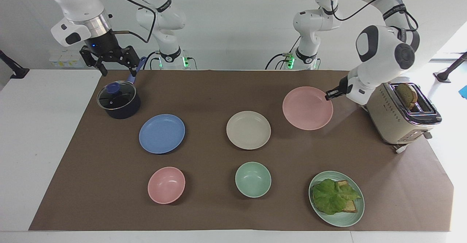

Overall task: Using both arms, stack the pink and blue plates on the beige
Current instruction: 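Lift the pink plate with the left gripper and lower it onto the beige plate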

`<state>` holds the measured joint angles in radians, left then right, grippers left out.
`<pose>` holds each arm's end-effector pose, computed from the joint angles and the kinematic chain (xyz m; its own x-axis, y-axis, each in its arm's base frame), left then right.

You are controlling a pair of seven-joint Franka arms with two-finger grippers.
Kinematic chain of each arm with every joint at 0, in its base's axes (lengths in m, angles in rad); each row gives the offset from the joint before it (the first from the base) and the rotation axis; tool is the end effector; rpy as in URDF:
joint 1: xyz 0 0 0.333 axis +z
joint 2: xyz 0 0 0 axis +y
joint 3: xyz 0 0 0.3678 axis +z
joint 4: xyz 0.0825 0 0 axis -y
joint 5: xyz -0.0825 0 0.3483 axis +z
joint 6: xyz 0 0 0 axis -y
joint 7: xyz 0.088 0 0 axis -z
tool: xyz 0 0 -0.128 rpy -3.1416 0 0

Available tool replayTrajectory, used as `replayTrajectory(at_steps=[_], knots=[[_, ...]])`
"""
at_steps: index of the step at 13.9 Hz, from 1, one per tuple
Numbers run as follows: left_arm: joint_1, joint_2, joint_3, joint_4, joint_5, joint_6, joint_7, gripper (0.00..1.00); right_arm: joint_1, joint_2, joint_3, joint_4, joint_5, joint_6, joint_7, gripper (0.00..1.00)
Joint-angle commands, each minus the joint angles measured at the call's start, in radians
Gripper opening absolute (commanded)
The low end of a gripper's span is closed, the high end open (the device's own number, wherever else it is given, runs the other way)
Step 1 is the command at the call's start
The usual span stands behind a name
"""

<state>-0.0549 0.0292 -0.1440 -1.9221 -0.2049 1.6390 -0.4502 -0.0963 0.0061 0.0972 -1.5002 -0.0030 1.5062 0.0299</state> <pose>0.4781 -0.1209 0.4992 0.8937 0.2657 -0.3616 0.2995 -0.9533 0.0396 0.5150 -0.0001 0.6771 0.9996 -0.0292 0.0000 -0.0292 -0.9996 0.0024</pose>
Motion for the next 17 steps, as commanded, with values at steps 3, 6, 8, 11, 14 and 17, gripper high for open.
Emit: replayTrajectory(at_steps=[3,6,8,11,14,17], knots=[[-0.245,0.009,0.012,-0.104,-0.059,0.210,-0.085,0.00,-0.011,-0.014,0.001,-0.011,0.026,0.011,0.007,1.00],[-0.316,0.063,0.011,-0.175,-0.060,0.433,-0.091,0.00,-0.026,-0.014,0.001,-0.011,0.025,0.011,0.005,1.00],[-0.327,0.090,0.011,-0.170,-0.074,0.496,-0.091,0.00,-0.028,-0.014,0.000,-0.012,0.021,0.009,0.004,1.00],[-0.327,0.098,0.012,-0.158,-0.074,0.512,-0.078,0.99,-0.048,-0.049,-0.004,-0.084,0.018,0.095,0.010,1.00],[-0.324,0.098,0.014,-0.155,-0.074,0.495,-0.079,1.00,-0.052,-0.041,-0.002,-0.127,0.017,0.163,0.002,1.00],[-0.286,0.097,0.024,-0.124,-0.047,0.395,-0.081,1.00,-0.054,-0.034,-0.004,-0.205,0.017,0.278,-0.002,1.00]])
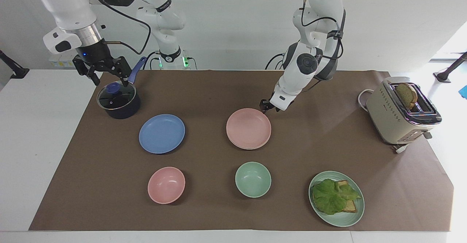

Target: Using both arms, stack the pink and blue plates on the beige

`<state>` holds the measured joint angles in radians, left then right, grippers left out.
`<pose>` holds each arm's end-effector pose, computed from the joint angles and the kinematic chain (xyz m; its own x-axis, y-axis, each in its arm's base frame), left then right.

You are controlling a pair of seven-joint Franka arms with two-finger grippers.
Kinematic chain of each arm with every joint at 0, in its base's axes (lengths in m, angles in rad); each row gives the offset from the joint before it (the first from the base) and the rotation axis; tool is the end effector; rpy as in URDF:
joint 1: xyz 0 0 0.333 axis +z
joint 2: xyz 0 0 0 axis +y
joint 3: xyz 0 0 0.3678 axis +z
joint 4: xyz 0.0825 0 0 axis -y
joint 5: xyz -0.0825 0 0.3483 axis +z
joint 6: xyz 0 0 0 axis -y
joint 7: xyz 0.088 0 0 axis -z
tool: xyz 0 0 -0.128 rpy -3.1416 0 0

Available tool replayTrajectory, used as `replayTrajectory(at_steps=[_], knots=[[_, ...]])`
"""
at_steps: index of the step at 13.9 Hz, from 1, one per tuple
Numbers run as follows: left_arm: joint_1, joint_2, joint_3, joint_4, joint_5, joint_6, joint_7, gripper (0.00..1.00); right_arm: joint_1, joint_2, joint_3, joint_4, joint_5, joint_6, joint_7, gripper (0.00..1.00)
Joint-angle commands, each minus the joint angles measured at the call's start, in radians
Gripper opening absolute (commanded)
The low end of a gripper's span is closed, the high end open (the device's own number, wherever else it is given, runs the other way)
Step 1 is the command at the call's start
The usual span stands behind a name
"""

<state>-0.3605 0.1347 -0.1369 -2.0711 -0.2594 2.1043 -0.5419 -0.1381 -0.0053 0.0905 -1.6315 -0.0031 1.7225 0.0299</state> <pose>0.4643 -0.2688 0.4127 0.9618 0.1689 -0.2152 0.2001 -0.9708 0.1323 0.5322 -0.0256 0.6454 0.9924 -0.0767 0.0962 -0.0771 -0.9970 0.0007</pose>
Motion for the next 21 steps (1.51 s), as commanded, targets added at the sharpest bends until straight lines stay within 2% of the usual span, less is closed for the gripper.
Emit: replayTrajectory(at_steps=[1,3,7,8,10,14,16,18,21], knots=[[0.066,-0.020,0.019,0.038,0.046,-0.114,0.014,1.00,-0.021,-0.016,0.003,-0.096,0.017,0.074,-0.022,1.00],[0.165,-0.050,0.019,0.101,0.124,-0.232,0.084,1.00,-0.032,0.022,0.003,-0.160,0.017,0.162,-0.089,1.00],[0.359,-0.087,0.020,0.270,0.233,-0.406,0.444,1.00,-0.032,0.097,0.005,-0.306,0.017,0.392,-0.151,1.00],[0.385,-0.090,0.020,0.323,0.249,-0.455,0.532,1.00,-0.031,0.102,0.005,-0.338,0.017,0.417,-0.156,1.00],[0.407,-0.098,0.020,0.417,0.249,-0.545,0.571,1.00,-0.029,0.131,0.005,-0.385,0.017,0.497,-0.166,1.00],[0.410,-0.205,0.023,0.437,0.244,-0.566,0.565,1.00,-0.038,0.231,0.005,-0.421,0.023,0.624,-0.235,1.00],[0.408,-0.208,0.023,0.439,0.244,-0.566,0.565,1.00,-0.051,0.260,0.006,-0.465,0.025,0.707,-0.258,0.90],[0.408,-0.208,0.022,0.439,0.244,-0.566,0.565,1.00,-0.049,0.261,0.006,-0.479,0.025,0.721,-0.260,0.73],[0.410,-0.208,0.023,0.439,0.244,-0.566,0.565,1.00,-0.049,0.261,0.009,-0.476,0.026,0.713,-0.258,0.33]])
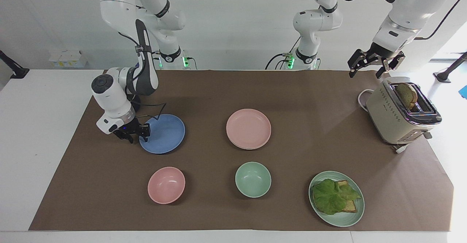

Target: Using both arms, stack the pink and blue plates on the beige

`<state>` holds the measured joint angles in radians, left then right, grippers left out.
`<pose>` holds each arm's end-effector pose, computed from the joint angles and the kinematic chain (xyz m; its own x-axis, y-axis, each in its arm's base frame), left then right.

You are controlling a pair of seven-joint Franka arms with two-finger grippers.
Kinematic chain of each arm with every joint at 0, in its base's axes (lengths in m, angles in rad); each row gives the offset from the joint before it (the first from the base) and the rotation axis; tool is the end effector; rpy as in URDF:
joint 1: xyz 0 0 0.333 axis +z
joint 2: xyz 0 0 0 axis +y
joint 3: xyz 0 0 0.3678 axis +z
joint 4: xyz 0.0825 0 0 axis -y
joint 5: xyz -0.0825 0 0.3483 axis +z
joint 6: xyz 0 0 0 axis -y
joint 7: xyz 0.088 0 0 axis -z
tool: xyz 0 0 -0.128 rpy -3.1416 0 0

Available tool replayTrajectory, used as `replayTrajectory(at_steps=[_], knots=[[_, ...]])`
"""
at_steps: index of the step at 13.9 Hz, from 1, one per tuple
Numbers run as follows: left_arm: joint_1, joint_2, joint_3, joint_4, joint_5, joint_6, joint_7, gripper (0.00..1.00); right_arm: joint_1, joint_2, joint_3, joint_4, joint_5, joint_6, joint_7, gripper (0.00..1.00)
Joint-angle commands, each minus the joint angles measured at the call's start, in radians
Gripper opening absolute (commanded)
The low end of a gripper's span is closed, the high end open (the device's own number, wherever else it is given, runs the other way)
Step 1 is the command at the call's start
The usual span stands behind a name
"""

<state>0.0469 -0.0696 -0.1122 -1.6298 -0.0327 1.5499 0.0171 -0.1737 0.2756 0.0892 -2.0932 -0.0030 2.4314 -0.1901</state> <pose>0.4895 -0.0387 0.6627 0.9965 -0.0826 -0.0103 -0.0823 -0.9963 0.0251 0.5752 -0.0512 0.3510 0.9924 0.1030 0.0667 0.1038 -0.9945 -0.0097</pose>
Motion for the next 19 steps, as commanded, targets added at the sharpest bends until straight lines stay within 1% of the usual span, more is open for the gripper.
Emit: replayTrajectory(at_steps=[1,2,3,7,10,12,15,16,18,19], knots=[[0.001,-0.004,-0.001,-0.004,0.017,-0.011,0.006,1.00,-0.013,-0.019,0.011,-0.015,0.040,0.002,-0.038,0.19],[0.001,-0.004,-0.001,-0.002,0.017,-0.011,0.006,1.00,-0.012,-0.021,0.011,-0.015,0.073,-0.008,-0.040,0.07],[0.001,-0.004,-0.003,-0.002,0.017,-0.011,0.006,1.00,-0.010,-0.021,0.011,-0.013,0.107,-0.020,-0.040,0.00],[0.001,-0.004,-0.001,-0.002,0.017,-0.011,0.006,1.00,-0.003,-0.030,0.017,-0.004,0.133,-0.029,-0.048,0.00],[0.001,-0.006,-0.001,-0.002,0.017,-0.011,0.006,1.00,0.014,-0.065,0.018,0.005,0.133,-0.052,-0.048,0.00],[0.001,-0.004,-0.001,-0.004,0.017,-0.011,0.006,1.00,0.029,-0.108,0.018,0.012,0.136,-0.083,-0.040,0.00],[0.001,-0.004,-0.001,-0.004,0.017,-0.011,0.006,1.00,0.051,-0.179,0.018,0.012,0.198,-0.159,-0.034,0.00],[0.001,-0.004,-0.001,-0.002,0.017,-0.011,0.006,1.00,0.062,-0.190,0.018,0.013,0.205,-0.172,-0.032,0.00],[0.001,-0.004,-0.001,-0.002,0.017,-0.011,0.006,1.00,0.114,-0.194,0.018,0.013,0.207,-0.173,-0.005,0.00],[0.001,-0.004,-0.001,-0.002,0.017,-0.011,0.006,1.00,0.150,-0.194,0.018,0.013,0.207,-0.166,0.065,0.00]])
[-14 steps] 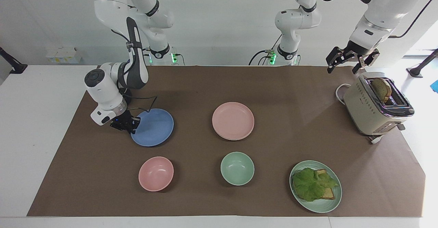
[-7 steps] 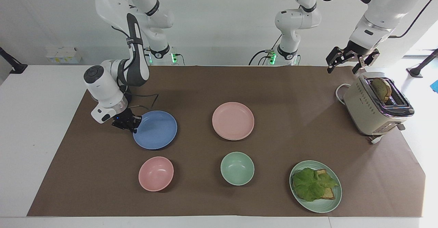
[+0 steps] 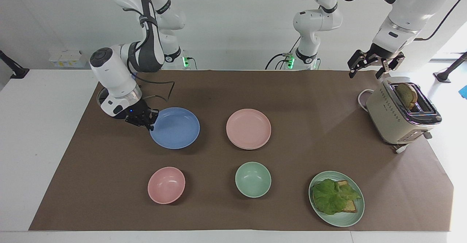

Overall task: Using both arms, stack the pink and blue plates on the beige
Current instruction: 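Lift the blue plate with the right gripper and carry it over the pink plate, then lower the blue plate onto the pink plate and open the right gripper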

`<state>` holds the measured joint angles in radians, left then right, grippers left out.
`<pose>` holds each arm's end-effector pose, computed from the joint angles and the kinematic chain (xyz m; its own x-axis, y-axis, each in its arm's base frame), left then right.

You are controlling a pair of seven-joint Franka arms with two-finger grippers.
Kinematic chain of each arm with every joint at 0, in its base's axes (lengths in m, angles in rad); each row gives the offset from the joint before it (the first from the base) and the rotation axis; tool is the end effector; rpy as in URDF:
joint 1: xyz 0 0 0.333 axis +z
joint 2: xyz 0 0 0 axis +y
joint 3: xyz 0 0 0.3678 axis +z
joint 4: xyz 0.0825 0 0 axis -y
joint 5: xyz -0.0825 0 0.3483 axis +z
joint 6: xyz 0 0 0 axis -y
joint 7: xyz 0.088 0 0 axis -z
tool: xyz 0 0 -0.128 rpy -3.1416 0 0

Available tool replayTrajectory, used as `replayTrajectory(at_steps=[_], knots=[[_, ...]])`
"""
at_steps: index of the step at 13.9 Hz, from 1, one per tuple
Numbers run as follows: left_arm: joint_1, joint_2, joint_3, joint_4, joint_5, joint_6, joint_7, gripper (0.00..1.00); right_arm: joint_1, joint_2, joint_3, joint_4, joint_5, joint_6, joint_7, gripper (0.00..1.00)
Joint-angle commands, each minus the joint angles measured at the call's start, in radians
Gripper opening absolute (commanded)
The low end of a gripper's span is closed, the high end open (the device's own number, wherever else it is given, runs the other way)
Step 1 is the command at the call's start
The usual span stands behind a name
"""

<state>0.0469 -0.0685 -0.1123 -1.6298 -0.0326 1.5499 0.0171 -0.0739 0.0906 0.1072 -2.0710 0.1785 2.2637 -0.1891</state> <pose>0.4898 -0.0387 0.6622 0.9965 -0.0827 -0.0114 -0.0824 -0.9963 0.0251 0.5510 0.0245 0.4489 0.9871 0.1049 0.1208 0.1212 -0.9832 -0.1368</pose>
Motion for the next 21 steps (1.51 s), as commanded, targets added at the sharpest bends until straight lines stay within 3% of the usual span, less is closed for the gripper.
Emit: replayTrajectory(at_steps=[1,6,10,14,21], knots=[[0.001,-0.005,-0.001,-0.002,0.017,-0.011,0.006,1.00,0.083,-0.009,0.000,-0.009,0.026,0.008,0.142,0.00],[0.001,-0.005,-0.001,-0.002,0.017,-0.011,0.006,1.00,0.279,0.006,0.000,-0.006,0.024,0.074,0.384,0.00],[0.001,-0.005,-0.001,-0.004,0.017,-0.011,0.006,1.00,0.402,0.080,0.000,0.048,0.021,0.109,0.592,0.00],[0.001,-0.007,-0.001,-0.004,0.017,-0.011,0.006,1.00,0.456,0.173,0.000,0.131,0.007,0.123,0.700,0.00],[0.001,-0.005,-0.001,-0.002,0.017,-0.011,0.006,1.00,0.479,0.201,0.000,0.114,0.006,0.126,0.714,0.00]])
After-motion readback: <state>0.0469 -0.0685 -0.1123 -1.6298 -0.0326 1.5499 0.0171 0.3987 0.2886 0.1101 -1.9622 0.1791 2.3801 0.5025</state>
